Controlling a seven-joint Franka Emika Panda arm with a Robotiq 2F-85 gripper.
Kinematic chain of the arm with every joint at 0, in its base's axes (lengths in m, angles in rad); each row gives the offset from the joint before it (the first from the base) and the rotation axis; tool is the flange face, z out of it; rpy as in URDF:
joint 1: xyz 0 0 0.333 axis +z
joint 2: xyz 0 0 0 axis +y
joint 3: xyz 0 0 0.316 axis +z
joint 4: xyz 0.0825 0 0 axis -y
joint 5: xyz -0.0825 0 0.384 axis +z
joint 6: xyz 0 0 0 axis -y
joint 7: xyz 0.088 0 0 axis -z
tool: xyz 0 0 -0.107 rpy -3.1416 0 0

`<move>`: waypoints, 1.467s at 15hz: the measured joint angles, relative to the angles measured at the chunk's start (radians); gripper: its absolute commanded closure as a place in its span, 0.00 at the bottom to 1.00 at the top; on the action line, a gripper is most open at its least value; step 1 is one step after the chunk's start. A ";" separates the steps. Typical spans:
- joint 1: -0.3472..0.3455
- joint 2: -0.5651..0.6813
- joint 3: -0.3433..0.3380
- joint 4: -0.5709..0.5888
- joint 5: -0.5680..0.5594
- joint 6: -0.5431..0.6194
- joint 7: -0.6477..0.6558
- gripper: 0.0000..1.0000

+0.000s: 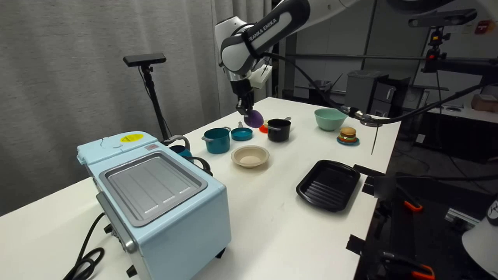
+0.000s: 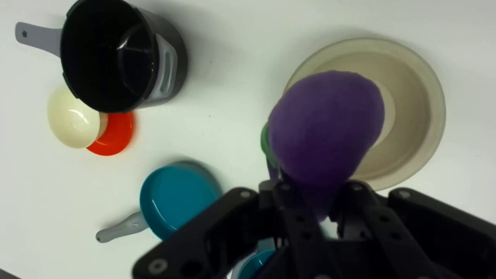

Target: Pick the purple object in the bowl and put it on the table

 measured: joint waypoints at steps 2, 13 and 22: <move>-0.010 -0.053 0.000 -0.074 0.003 0.003 0.000 0.95; -0.080 -0.217 -0.023 -0.532 0.006 0.236 0.020 0.95; -0.094 -0.212 -0.137 -0.737 -0.014 0.470 0.105 0.54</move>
